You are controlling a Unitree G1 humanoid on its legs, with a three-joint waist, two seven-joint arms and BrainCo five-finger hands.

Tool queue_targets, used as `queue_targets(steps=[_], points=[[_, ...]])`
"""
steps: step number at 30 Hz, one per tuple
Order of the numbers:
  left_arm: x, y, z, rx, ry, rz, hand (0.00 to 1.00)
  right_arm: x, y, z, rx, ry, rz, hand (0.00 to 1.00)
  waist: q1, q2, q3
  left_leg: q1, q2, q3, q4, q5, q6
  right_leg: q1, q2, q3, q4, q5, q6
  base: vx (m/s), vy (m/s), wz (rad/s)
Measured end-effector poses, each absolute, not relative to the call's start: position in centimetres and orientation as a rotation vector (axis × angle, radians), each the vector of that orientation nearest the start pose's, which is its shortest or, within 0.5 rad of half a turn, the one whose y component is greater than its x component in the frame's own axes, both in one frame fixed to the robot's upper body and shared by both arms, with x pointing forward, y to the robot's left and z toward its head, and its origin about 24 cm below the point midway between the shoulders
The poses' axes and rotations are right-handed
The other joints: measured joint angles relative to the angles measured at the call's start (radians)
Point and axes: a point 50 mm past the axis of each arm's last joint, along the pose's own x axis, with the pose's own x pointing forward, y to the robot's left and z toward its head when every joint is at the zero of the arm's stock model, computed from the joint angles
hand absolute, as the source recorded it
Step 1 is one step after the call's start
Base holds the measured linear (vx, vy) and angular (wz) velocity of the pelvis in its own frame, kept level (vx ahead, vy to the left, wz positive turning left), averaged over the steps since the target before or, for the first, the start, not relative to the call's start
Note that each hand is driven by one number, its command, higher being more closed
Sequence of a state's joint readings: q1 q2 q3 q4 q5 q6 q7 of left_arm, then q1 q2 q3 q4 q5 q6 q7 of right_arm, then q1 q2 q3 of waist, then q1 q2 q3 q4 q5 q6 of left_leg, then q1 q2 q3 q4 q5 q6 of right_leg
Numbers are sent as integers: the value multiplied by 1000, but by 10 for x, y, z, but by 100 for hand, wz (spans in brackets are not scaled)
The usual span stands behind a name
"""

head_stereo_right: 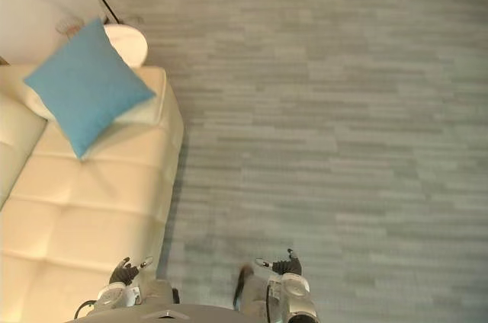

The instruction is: Pick up cushions and gather them together orderly.

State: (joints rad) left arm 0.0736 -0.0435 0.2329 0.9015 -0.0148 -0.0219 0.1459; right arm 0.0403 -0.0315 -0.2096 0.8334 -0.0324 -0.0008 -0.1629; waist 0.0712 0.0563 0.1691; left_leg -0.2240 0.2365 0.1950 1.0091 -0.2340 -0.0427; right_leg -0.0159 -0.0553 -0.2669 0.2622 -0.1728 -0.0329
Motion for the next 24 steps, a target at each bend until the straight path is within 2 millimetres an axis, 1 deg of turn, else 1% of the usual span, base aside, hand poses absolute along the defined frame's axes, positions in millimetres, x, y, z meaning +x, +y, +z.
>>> queue_targets(steps=[1,2,3,4,5,6,7,8,9,10,11,12,13,14,15,16,17,18,19,20,21,22,23,24], points=[[126,179,-147,-89,950,367,0,150,-203,-131,-36,863,-362,0,7,-3,-2,-29,-1,20,-38,-8,1,21,-4,-10,-20,-11,11,325,11,1],[128,178,-145,-94,938,369,0,153,-202,-130,-25,850,-369,0,11,0,-1,-77,-3,40,-136,-18,-2,41,-4,-21,-37,-17,20,347,69,-1],[129,179,-145,-94,932,371,0,157,-202,-127,-9,834,-381,0,12,-3,0,-111,-18,56,-247,-20,1,60,-10,-21,-52,-21,28,373,98,3],[130,179,-144,-95,925,372,0,156,-202,-128,0,837,-395,0,16,-6,3,-127,-40,58,-368,-12,-6,83,-19,-22,-67,-27,37,387,148,4],[131,179,-144,-94,922,372,0,155,-203,-128,0,841,-403,0,19,-9,3,-122,-55,57,-441,3,-11,92,-25,-21,-72,-33,50,363,182,-8],[127,177,-145,-99,933,373,0,152,-206,-129,-15,850,-415,0,23,0,-5,-101,-83,31,-641,145,-6,115,-23,-10,-83,-55,87,420,243,-15],[127,177,-146,-103,934,376,0,151,-207,-129,-22,855,-417,0,27,-1,-5,-96,-87,24,-641,185,19,121,-25,0,-87,-62,98,349,208,-15],[130,184,-144,-84,920,380,0,149,-198,-134,-15,884,-394,0,27,-46,-21,-85,-126,41,-635,146,38,129,-59,31,-98,-62,104,380,208,-14],[131,189,-143,-84,908,394,0,147,-193,-135,-6,892,-387,0,31,-72,-21,-86,-135,55,-603,106,48,136,-78,42,-93,-58,105,314,156,-13],[131,190,-143,-84,908,399,0,146,-192,-136,-2,894,-387,0,35,-78,-24,-85,-139,58,-582,87,53,138,-84,46,-76,-57,107,400,215,-18],[130,191,-143,-82,913,400,0,146,-192,-136,-1,896,-385,0,39,-80,-25,-63,-138,70,-558,44,62,121,-100,66,14,-58,108,370,227,-20],[129,190,-144,-78,920,396,0,145,-191,-136,-2,898,-382,0,36,-81,-24,-30,-139,79,-556,17,66,81,-118,82,135,-59,122,361,228,-20],[127,190,-146,-61,937,380,0,147,-188,-136,-7,894,-367,0,29,-81,-24,10,-144,84,-557,-9,71,21,-146,94,317,-37,162,341,183,-5],[124,193,-148,-40,956,369,0,146,-185,-136,-15,896,-347,0,11,-81,-25,45,-145,90,-557,-22,76,-29,-166,99,461,-31,186,343,112,11],[122,196,-149,-25,971,364,0,148,-182,-136,-14,895,-331,0,7,-80,-26,80,-149,94,-570,-27,79,-71,-179,88,558,-37,184,342,78,13],[120,197,-149,-19,982,365,0,147,-181,-137,-11,902,-327,0,10,-87,-29,131,-153,101,-609,-27,79,-109,-200,39,609,-53,165,335,24,4],[119,198,-150,-17,988,366,0,143,-181,-140,-12,916,-328,0,10,-86,-29,167,-153,102,-638,-27,78,-126,-210,-10,608,-70,140,309,-9,-1],[117,198,-151,-8,997,357,0,143,-180,-141,-13,927,-325,0,6,-84,-29,216,-152,101,-684,-23,73,-147,-219,-79,552,-96,114,339,-46,4],[117,197,-151,-8,999,353,0,143,-181,-141,-15,926,-325,0,2,-83,-29,232,-150,95,-702,-22,70,-165,-215,-101,471,-101,112,251,-64,9],[117,196,-151,-7,1001,351,0,143,-182,-141,-17,927,-326,0,-2,-82,-29,235,-149,88,-710,-20,67,-173,-209,-104,423,-100,112,229,-120,23],[116,196,-152,-4,1005,346,0,143,-184,-141,-22,928,-327,0,-15,-78,-27,238,-143,72,-723,-17,62,-188,-189,-94,318,-95,110,217,-166,31],[115,195,-152,-1,1011,343,0,144,-186,-140,-28,924,-331,0,-23,-74,-25,242,-135,53,-735,-11,51,-205,-166,-70,216,-68,112,266,-239,46],[115,195,-153,8,1016,335,0,144,-191,-140,-39,924,-336,0,-31,-70,-22,245,-122,34,-749,-6,30,-218,-143,-37,93,-8,109,230,-231,50],[115,196,-153,17,1017,332,0,143,-194,-140,-45,925,-343,0,-35,-75,-24,247,-116,13,-751,-10,3,-223,-130,-3,-9,70,107,253,-297,59]])
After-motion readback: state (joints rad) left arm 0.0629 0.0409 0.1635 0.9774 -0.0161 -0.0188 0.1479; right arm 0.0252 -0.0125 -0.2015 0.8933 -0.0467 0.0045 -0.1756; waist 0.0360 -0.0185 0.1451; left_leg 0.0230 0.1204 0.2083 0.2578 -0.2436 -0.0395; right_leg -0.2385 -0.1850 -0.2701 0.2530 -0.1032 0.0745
